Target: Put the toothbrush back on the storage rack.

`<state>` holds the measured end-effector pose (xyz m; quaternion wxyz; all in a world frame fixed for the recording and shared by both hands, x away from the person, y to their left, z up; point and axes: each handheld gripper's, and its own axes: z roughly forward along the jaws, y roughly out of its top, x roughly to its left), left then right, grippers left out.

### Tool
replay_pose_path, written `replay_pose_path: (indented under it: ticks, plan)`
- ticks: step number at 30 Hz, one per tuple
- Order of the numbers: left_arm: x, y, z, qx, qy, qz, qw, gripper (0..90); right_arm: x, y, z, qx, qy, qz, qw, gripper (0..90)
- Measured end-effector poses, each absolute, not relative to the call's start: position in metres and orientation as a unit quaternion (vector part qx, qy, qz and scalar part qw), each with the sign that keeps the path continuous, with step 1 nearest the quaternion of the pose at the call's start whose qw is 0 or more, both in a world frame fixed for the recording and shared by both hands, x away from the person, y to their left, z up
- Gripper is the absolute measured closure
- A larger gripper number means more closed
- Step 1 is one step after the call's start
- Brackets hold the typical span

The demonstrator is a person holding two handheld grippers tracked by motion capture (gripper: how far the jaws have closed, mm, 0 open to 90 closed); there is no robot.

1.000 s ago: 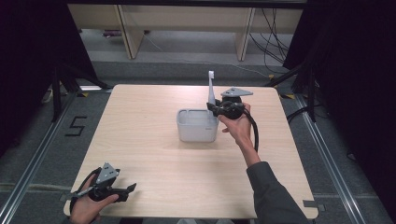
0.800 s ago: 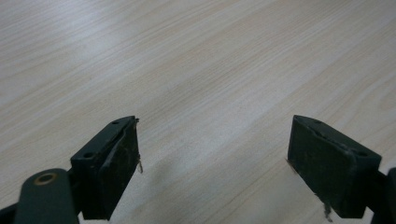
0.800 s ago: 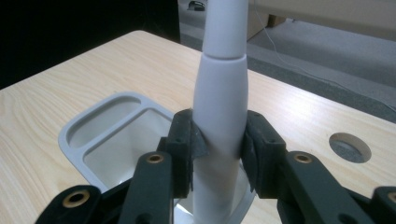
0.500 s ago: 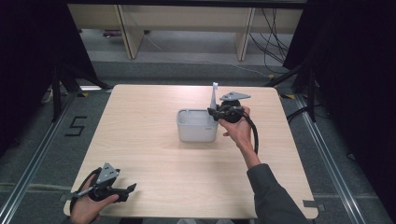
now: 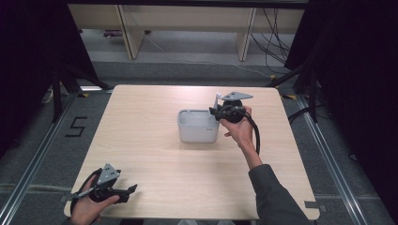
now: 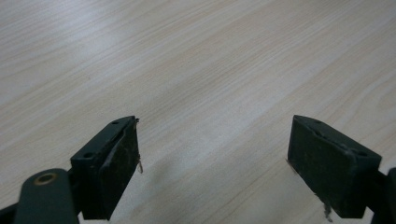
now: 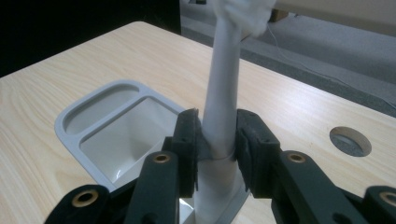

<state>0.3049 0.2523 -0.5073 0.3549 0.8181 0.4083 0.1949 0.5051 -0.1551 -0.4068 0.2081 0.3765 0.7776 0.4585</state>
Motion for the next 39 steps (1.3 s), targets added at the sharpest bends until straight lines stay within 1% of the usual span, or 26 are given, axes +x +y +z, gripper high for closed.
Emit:
replay_pose_path:
  ticks: [2, 3, 4, 6, 7, 8, 10, 11, 12, 13, 16, 18, 19, 21, 22, 24, 26, 31, 32, 33, 34, 37, 39]
  plan:
    - [0.305, 0.251, -0.508, 0.815, 0.41, 0.193, 0.362, 16.0, 0.505, -0.156, -0.405, 0.374, 0.776, 0.459, 0.216, 68.1]
    - [0.305, 0.252, -0.508, 0.815, 0.41, 0.193, 0.362, 16.0, 0.505, -0.156, -0.405, 0.374, 0.775, 0.461, 0.216, 65.7]
    - [0.305, 0.252, -0.508, 0.815, 0.41, 0.193, 0.362, 16.0, 0.505, -0.156, -0.405, 0.376, 0.775, 0.462, 0.211, 62.3]
    - [0.305, 0.251, -0.509, 0.813, 0.41, 0.193, 0.366, 16.0, 0.503, -0.155, -0.405, 0.386, 0.772, 0.461, 0.204, 61.1]
    - [0.305, 0.253, -0.507, 0.82, 0.407, 0.194, 0.352, 16.0, 0.503, -0.156, -0.405, 0.386, 0.772, 0.461, 0.204, 57.7]
    - [0.305, 0.253, -0.508, 0.819, 0.407, 0.196, 0.355, 16.0, 0.502, -0.156, -0.404, 0.397, 0.767, 0.463, 0.199, 54.9]
    - [0.305, 0.251, -0.509, 0.813, 0.41, 0.192, 0.366, 16.0, 0.503, -0.159, -0.403, 0.386, 0.769, 0.465, 0.208, 53.4]
    - [0.305, 0.252, -0.508, 0.814, 0.41, 0.192, 0.365, 16.0, 0.503, -0.159, -0.403, 0.389, 0.766, 0.471, 0.2, 52.6]
    - [0.305, 0.252, -0.508, 0.814, 0.41, 0.191, 0.365, 16.0, 0.502, -0.16, -0.402, 0.389, 0.766, 0.468, 0.21, 51.7]
    - [0.305, 0.253, -0.508, 0.819, 0.407, 0.195, 0.355, 16.0, 0.502, -0.16, -0.402, 0.389, 0.764, 0.472, 0.206, 51.1]
    - [0.305, 0.252, -0.508, 0.815, 0.409, 0.195, 0.361, 16.0, 0.499, -0.162, -0.399, 0.396, 0.764, 0.469, 0.2, 49.0]
    - [0.305, 0.252, -0.508, 0.814, 0.41, 0.191, 0.365, 16.0, 0.499, -0.162, -0.399, 0.394, 0.762, 0.471, 0.205, 48.0]
    - [0.305, 0.252, -0.508, 0.815, 0.411, 0.19, 0.362, 16.0, 0.498, -0.163, -0.398, 0.402, 0.758, 0.477, 0.192, 46.6]
    - [0.305, 0.251, -0.508, 0.813, 0.411, 0.193, 0.365, 16.0, 0.498, -0.165, -0.397, 0.394, 0.76, 0.474, 0.205, 45.6]
    - [0.305, 0.252, -0.508, 0.814, 0.411, 0.191, 0.362, 16.0, 0.497, -0.166, -0.396, 0.395, 0.759, 0.478, 0.198, 45.0]
    - [0.305, 0.251, -0.508, 0.814, 0.411, 0.192, 0.363, 16.0, 0.496, -0.166, -0.395, 0.397, 0.756, 0.479, 0.205, 43.3]
    - [0.305, 0.251, -0.508, 0.813, 0.412, 0.193, 0.365, 16.0, 0.493, -0.168, -0.394, 0.396, 0.758, 0.478, 0.199, 42.0]
    - [0.305, 0.251, -0.508, 0.812, 0.411, 0.193, 0.366, 15.9, 0.486, -0.171, -0.396, 0.395, 0.758, 0.478, 0.2, 38.6]
    - [0.305, 0.252, -0.507, 0.819, 0.409, 0.195, 0.353, 15.9, 0.485, -0.173, -0.396, 0.396, 0.757, 0.479, 0.202, 37.8]
    - [0.305, 0.252, -0.508, 0.815, 0.41, 0.194, 0.361, 15.9, 0.482, -0.172, -0.396, 0.41, 0.751, 0.479, 0.195, 37.3]
    - [0.305, 0.251, -0.508, 0.812, 0.411, 0.193, 0.366, 15.9, 0.483, -0.176, -0.396, 0.397, 0.757, 0.478, 0.203, 36.8]
    - [0.305, 0.252, -0.508, 0.815, 0.41, 0.194, 0.361, 15.9, 0.479, -0.178, -0.396, 0.404, 0.752, 0.481, 0.199, 36.1]
    - [0.305, 0.251, -0.508, 0.815, 0.41, 0.193, 0.362, 15.9, 0.479, -0.181, -0.396, 0.39, 0.758, 0.48, 0.207, 35.7]
